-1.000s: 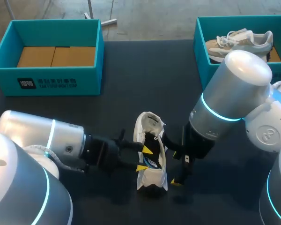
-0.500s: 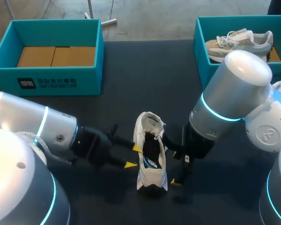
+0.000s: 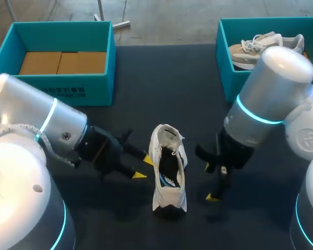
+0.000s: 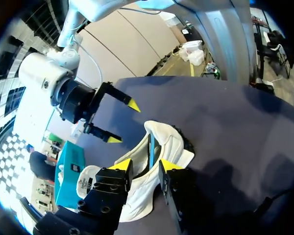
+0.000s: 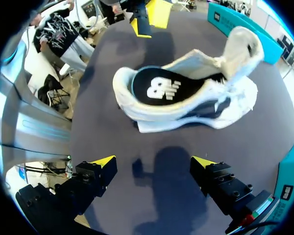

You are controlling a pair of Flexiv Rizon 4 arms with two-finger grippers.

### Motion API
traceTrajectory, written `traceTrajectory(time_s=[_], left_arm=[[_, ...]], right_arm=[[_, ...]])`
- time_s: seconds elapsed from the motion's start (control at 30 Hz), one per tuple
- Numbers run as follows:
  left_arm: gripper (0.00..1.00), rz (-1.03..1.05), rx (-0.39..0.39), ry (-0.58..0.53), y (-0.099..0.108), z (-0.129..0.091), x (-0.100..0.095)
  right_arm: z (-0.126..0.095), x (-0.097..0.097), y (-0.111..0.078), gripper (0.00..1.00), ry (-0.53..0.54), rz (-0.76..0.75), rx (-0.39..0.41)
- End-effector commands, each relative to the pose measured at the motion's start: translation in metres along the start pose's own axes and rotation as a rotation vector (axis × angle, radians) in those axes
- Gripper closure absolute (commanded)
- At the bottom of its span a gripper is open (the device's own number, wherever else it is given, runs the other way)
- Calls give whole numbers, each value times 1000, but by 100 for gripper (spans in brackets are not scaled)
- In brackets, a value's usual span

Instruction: Take the shoe out of the shoebox, open the shoe tongue, remove and reinsert the insole, then place the shoe into the shoebox

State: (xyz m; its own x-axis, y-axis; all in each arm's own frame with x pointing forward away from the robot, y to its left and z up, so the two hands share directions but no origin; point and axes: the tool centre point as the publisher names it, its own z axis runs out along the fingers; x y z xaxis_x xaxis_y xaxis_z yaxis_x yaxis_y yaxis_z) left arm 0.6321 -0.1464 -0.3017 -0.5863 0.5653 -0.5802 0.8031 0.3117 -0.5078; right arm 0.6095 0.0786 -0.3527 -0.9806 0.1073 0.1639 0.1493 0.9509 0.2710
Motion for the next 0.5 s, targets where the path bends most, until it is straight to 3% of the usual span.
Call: traceTrajectory(time_s=[0.03, 0.23, 0.37, 0.4, 0.5], left_arm=[[70, 2, -3, 158, 0, -3, -6], [72, 30, -2, 267, -2, -3, -14], [86, 73, 32, 320, -3, -1, -22], [98, 70, 46, 314, -1, 1, -25], [100, 70, 46, 314, -1, 1, -25]], right_arm=[[-35, 10, -39, 0, -13, 12, -28], [-50, 7, -64, 0, -9, -4, -43], [-50, 7, -64, 0, -9, -4, -43], [-50, 7, -64, 0, -9, -4, -43], [-50, 7, -64, 0, -9, -4, -43]])
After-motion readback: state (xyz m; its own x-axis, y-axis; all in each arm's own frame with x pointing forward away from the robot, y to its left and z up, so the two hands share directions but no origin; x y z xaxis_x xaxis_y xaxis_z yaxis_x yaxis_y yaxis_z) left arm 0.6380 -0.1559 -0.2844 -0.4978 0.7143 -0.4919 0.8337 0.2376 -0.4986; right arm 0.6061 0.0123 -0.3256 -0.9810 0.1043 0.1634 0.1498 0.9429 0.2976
